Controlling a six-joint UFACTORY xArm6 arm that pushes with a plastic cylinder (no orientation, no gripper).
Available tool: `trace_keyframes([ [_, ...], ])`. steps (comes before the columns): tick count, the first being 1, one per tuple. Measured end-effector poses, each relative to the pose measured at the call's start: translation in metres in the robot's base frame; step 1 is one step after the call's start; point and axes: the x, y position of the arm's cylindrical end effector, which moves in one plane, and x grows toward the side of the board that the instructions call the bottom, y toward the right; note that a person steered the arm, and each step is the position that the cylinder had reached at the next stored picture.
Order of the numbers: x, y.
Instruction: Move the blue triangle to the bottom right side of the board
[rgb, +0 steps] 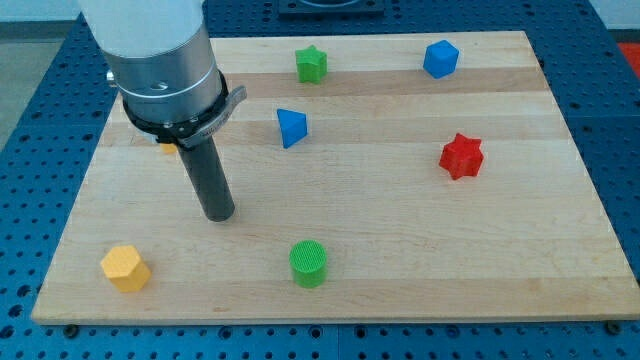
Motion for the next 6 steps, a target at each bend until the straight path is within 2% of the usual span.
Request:
trace_keyframes([
  [1,0.0,-0.002],
  [2,-0.024,-0.018],
  [3,-0.044,0.002],
  [5,-0.12,0.026],
  [6,-0.133,0.04],
])
